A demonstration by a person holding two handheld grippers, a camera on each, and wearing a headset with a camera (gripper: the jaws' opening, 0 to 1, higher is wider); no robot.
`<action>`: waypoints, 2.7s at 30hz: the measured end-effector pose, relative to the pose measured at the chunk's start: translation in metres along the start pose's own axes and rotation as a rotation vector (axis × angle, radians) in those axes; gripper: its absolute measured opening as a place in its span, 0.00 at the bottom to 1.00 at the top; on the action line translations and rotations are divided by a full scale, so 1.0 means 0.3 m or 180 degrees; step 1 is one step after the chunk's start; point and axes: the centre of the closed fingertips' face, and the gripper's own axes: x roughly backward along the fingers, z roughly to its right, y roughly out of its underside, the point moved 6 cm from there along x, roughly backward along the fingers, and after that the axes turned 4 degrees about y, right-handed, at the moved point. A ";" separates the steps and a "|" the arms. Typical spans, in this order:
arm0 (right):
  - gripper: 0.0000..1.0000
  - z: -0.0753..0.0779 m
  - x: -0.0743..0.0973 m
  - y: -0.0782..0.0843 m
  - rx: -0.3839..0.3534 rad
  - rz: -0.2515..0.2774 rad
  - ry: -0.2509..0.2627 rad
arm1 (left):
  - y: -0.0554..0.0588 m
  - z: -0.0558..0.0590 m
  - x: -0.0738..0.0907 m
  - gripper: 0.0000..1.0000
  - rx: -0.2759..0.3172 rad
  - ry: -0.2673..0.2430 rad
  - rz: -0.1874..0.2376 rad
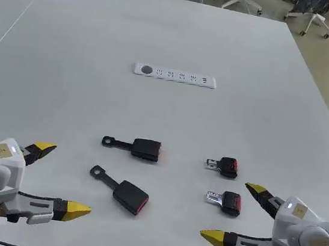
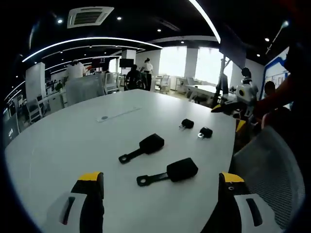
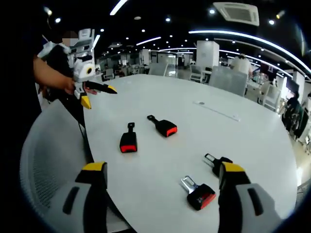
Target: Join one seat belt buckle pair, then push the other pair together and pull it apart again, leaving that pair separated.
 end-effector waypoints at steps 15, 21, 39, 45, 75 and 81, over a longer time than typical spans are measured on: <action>0.96 -0.004 0.006 0.012 -0.0007 -0.0021 -0.0013 | 0.000 0.008 -0.001 1.00 -0.0022 -0.0001 -0.0009; 0.96 0.000 0.011 0.017 -0.0012 -0.0022 0.0000 | -0.003 0.010 0.001 1.00 -0.0024 -0.0014 -0.0002; 0.95 0.015 0.021 0.032 -0.0044 -0.0030 0.0029 | -0.006 0.014 -0.008 1.00 -0.0058 0.0014 -0.0042; 0.94 0.019 0.017 0.033 -0.0050 -0.0037 0.0025 | -0.003 0.014 -0.014 1.00 -0.0078 0.0029 -0.0069; 0.94 0.023 0.017 0.034 -0.0033 -0.0072 -0.0001 | -0.009 0.017 -0.019 1.00 -0.0112 0.0037 -0.0070; 0.94 0.028 0.018 0.028 -0.0018 -0.0067 0.0000 | -0.015 0.014 -0.023 1.00 -0.0135 0.0043 -0.0074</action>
